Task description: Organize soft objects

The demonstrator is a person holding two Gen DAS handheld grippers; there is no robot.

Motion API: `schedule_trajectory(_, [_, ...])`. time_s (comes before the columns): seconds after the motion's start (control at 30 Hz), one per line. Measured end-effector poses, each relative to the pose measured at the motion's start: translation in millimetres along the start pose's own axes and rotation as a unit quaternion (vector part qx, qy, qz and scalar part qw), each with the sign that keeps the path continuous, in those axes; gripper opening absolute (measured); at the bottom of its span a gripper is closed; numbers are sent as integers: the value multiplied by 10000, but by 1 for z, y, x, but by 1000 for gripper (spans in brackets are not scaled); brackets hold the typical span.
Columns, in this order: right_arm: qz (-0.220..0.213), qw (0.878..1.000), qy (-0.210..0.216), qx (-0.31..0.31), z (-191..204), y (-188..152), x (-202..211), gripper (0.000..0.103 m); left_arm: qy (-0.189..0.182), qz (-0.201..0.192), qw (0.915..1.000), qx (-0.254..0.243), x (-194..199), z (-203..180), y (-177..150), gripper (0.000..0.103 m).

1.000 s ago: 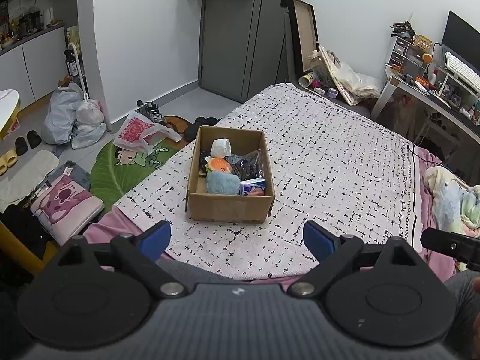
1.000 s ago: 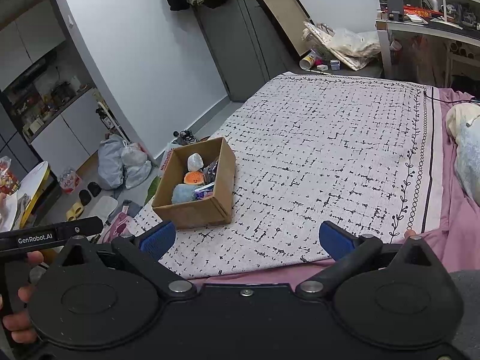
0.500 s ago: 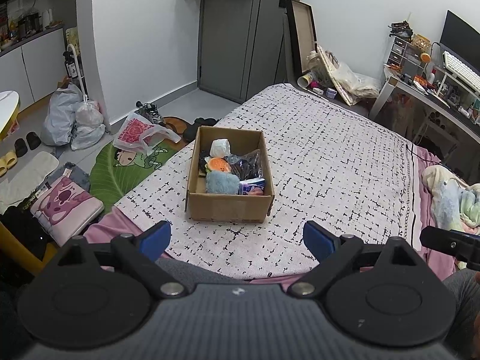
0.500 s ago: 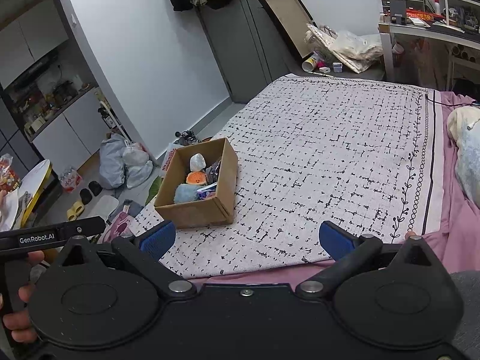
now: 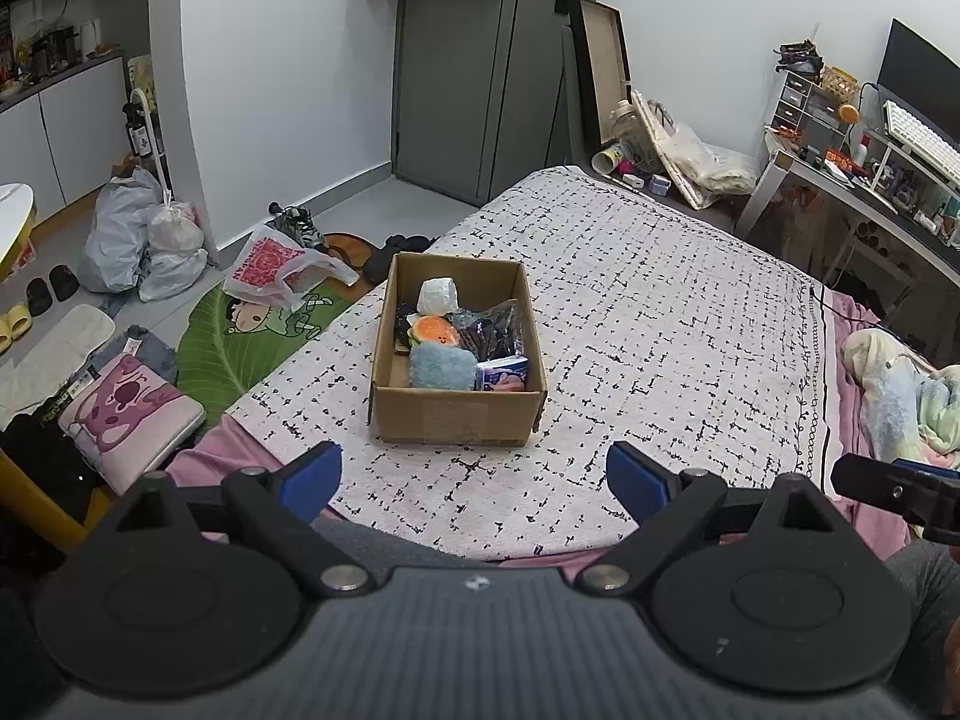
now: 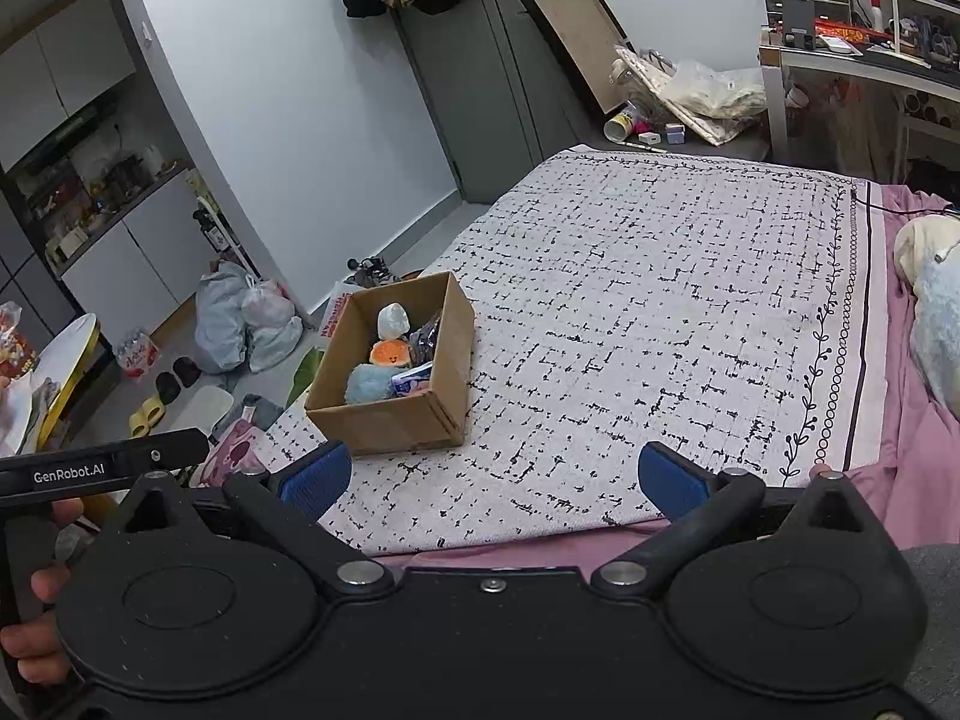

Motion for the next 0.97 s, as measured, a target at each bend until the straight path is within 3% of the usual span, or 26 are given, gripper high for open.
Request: schedule_trajectory(0.97, [19,9999,-120,62,5,-4,-6,103,-229,-142,9996,-27,5,-1,-8,94])
Point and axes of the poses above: each gripper's, at about its wrist camera, not at the fingertips, and x roughly against the way its jaws point, z to its left, y to its top, the point moved 4 cm from there along -x, roughly the way its jaws point, and after that the axes turned 11 degrees about y, right-handed, at the moved point
